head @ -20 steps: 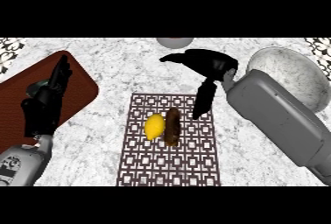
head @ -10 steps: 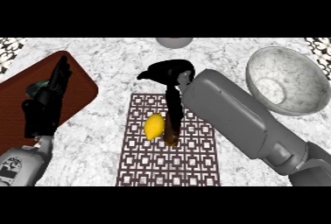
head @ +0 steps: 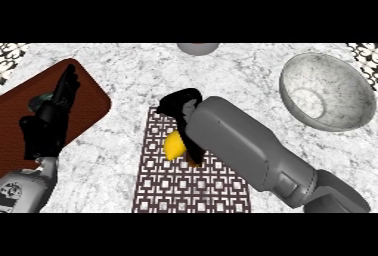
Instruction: Pick the sweet potato from the placemat and place it in the bowl
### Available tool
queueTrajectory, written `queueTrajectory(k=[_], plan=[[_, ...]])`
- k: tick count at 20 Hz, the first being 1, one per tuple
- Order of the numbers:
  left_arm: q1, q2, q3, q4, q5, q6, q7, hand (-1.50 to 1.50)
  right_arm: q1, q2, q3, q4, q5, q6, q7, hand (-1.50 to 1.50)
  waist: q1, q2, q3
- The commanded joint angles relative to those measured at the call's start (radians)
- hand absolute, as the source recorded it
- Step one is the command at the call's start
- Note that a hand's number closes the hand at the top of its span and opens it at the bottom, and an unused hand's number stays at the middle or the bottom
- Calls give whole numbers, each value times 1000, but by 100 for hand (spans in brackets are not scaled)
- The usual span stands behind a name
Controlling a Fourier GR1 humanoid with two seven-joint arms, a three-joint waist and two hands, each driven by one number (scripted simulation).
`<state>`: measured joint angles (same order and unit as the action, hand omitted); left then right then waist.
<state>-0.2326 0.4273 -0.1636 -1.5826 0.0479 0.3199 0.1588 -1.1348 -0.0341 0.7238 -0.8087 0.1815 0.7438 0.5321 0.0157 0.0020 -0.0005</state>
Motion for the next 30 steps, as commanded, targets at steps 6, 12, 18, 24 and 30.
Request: queueTrajectory(k=[6,12,18,24,30], plan=[[-16,-49,21,40,-42,-17,-27,0,62,33,62,89,104,-24,-4,-150,-1,2,0],[48,-84,-2,-22,-91,-6,-19,0,142,34,82,120,213,-109,-111,-150,4,3,1],[62,-97,35,-45,-92,-38,-18,0,135,34,69,159,213,-92,-143,-150,8,1,0],[-23,-72,90,-12,-77,-86,34,0,126,34,121,184,325,-88,-303,150,0,2,1],[-26,-94,93,-5,-87,-100,48,0,129,33,140,234,324,-167,-355,150,13,5,1]])
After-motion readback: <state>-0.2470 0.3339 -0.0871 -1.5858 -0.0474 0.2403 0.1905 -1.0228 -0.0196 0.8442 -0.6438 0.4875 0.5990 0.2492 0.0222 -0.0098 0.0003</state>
